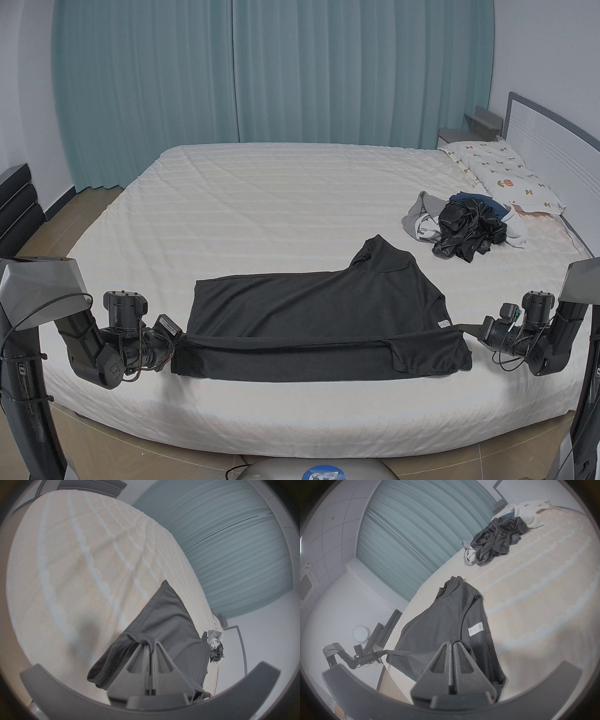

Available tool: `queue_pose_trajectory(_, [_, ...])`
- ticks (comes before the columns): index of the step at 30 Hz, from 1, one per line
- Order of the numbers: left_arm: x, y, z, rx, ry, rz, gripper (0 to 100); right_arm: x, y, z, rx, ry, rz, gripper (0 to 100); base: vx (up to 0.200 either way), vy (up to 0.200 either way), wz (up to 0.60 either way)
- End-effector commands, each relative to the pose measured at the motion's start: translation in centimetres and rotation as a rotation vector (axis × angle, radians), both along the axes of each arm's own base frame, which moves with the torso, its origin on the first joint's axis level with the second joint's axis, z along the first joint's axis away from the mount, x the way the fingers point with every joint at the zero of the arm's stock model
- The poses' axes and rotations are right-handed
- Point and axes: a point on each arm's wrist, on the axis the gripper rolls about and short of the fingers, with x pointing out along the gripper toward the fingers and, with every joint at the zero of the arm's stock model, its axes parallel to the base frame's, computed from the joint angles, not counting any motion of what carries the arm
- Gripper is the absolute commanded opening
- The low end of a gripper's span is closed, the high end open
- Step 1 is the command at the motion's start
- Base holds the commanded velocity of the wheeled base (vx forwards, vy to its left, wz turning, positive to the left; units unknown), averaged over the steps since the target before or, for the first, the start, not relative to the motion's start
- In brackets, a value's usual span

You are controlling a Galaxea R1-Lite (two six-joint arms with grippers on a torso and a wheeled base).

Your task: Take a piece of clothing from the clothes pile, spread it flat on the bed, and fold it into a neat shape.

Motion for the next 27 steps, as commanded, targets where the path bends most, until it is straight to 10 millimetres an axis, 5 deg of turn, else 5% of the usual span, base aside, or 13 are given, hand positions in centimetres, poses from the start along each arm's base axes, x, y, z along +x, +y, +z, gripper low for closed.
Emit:
queue_pose_trajectory(1, [0.1,0.0,0.1,-0.002,-0.005,-0.002,100,-0.1,0.0,-0.4,0.003,0.014,0.000,0,0.000,0.000,0.00])
queue_pose_trajectory(2, [0.2,0.0,0.1,-0.002,-0.007,0.000,100,-0.1,0.0,-0.4,0.003,0.014,0.000,0,0.000,0.000,0.00])
queue_pose_trajectory(3, [0.2,0.0,0.1,-0.002,-0.007,0.000,100,-0.1,0.1,-0.6,0.003,0.017,0.002,100,0.000,0.000,0.00])
queue_pose_trajectory(10, [0.4,0.2,0.0,-0.012,-0.007,0.015,100,-0.1,0.0,-0.9,0.008,0.027,-0.002,100,0.000,0.000,0.00])
queue_pose_trajectory(22, [-0.6,1.8,2.0,-0.099,-0.040,0.098,100,-2.3,0.8,4.2,0.058,-0.120,-0.023,100,0.000,0.000,0.00])
queue_pose_trajectory(27, [-2.1,2.5,2.6,-0.114,-0.030,0.097,100,-2.6,4.4,5.7,0.069,-0.115,-0.036,100,0.000,0.000,0.00])
